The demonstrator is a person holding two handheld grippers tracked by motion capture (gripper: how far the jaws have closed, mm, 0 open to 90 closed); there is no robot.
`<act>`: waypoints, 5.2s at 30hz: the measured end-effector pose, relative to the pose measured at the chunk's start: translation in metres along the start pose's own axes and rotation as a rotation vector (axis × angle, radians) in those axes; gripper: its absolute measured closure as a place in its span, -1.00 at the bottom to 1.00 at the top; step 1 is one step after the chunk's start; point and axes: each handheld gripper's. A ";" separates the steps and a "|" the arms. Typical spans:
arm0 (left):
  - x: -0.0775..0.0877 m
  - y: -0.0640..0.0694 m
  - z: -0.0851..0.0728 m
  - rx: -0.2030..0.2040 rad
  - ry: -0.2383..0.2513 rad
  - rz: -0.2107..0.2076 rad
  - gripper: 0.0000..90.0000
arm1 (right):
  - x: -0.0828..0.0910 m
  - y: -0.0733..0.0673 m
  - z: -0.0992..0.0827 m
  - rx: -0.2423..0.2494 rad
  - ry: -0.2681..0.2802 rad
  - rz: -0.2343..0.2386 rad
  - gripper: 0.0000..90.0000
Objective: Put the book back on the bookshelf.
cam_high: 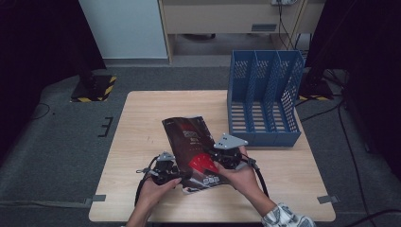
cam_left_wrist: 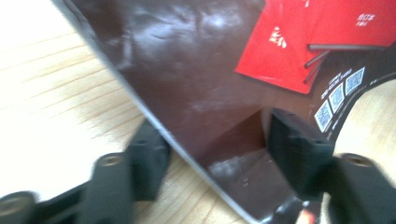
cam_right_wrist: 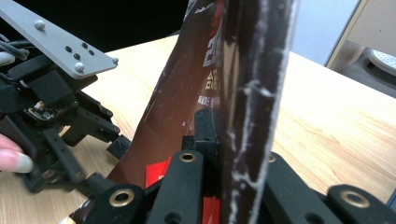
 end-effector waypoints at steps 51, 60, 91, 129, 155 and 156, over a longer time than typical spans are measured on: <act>0.031 0.003 0.013 -0.065 0.072 0.058 0.94 | 0.016 0.020 0.025 0.040 0.028 0.047 0.68; 0.033 0.006 0.014 -0.090 0.076 0.071 0.94 | 0.019 0.025 0.045 0.044 0.059 0.053 0.47; 0.043 0.005 0.015 -0.117 0.116 0.083 0.95 | 0.014 0.034 0.070 0.024 0.120 0.111 0.45; 0.037 -0.004 0.011 -0.087 0.106 0.063 0.67 | 0.023 0.040 0.073 -0.002 0.136 0.053 0.93; 0.038 -0.012 0.010 -0.026 0.166 0.139 0.23 | 0.024 0.039 0.078 0.014 0.134 0.034 0.93; 0.039 -0.014 0.010 -0.011 0.172 0.152 0.11 | 0.025 0.040 0.079 0.012 0.135 0.034 0.93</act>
Point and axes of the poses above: each handheld gripper's, and its own axes: x roughly backward along the jaws, z roughly out of its top, y roughly to its right, and after that the axes turned 12 degrees about x, right-handed
